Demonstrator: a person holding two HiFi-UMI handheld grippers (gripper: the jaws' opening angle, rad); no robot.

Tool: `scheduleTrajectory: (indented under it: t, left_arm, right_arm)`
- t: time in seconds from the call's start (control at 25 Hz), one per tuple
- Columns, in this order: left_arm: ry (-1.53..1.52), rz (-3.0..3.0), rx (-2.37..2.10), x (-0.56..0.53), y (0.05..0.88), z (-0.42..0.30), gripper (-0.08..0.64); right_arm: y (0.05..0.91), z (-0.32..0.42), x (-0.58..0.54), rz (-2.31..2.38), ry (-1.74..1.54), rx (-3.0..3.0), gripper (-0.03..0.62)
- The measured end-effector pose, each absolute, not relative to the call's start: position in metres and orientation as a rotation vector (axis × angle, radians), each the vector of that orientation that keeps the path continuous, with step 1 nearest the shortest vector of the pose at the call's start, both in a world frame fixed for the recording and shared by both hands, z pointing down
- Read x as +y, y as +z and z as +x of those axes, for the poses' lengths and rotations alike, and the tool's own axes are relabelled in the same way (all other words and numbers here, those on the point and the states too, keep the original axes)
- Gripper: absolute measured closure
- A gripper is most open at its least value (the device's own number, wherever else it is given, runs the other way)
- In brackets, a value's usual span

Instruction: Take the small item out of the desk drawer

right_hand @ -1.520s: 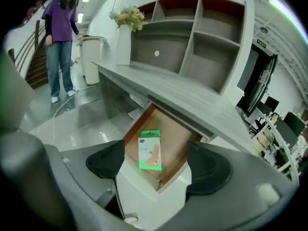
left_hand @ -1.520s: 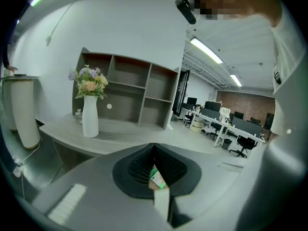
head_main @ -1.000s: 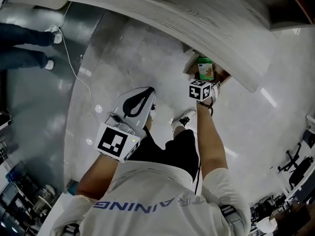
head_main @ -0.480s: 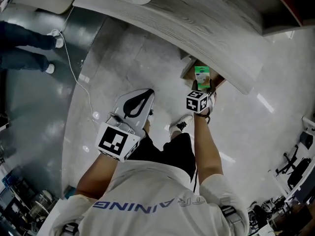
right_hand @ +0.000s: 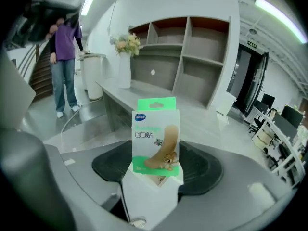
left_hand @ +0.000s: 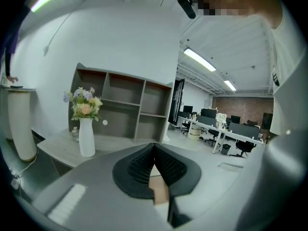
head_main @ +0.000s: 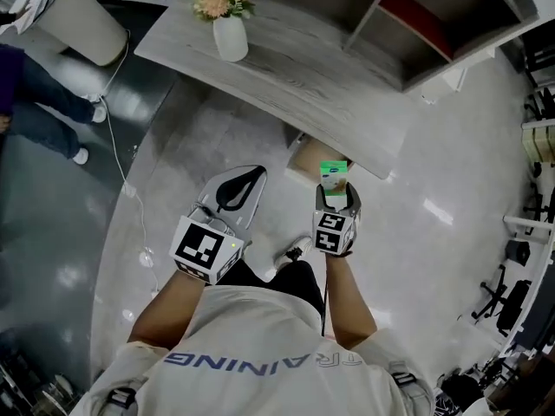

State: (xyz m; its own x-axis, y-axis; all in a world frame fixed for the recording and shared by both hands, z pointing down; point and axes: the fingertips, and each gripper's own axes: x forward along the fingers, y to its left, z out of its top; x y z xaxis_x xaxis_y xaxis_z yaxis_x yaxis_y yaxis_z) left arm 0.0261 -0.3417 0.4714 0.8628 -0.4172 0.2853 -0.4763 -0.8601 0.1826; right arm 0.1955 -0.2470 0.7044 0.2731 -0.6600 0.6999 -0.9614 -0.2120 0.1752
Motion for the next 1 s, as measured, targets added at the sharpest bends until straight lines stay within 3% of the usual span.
scheduleTrajectory:
  t: [0.52,1.0]
  left_arm:
    - [0.112,2.953,-0.532,-0.309,0.369,0.083,0.561]
    - [-0.031,3.033,-0.462,-0.297,0.321,0.109,0.561]
  right_arm:
    - [0.443,0.240,-0.220,2.321,0.347,-1.619,0.275]
    - [0.310,0.270,-0.189,2.511,0.018,-1.620,0.275]
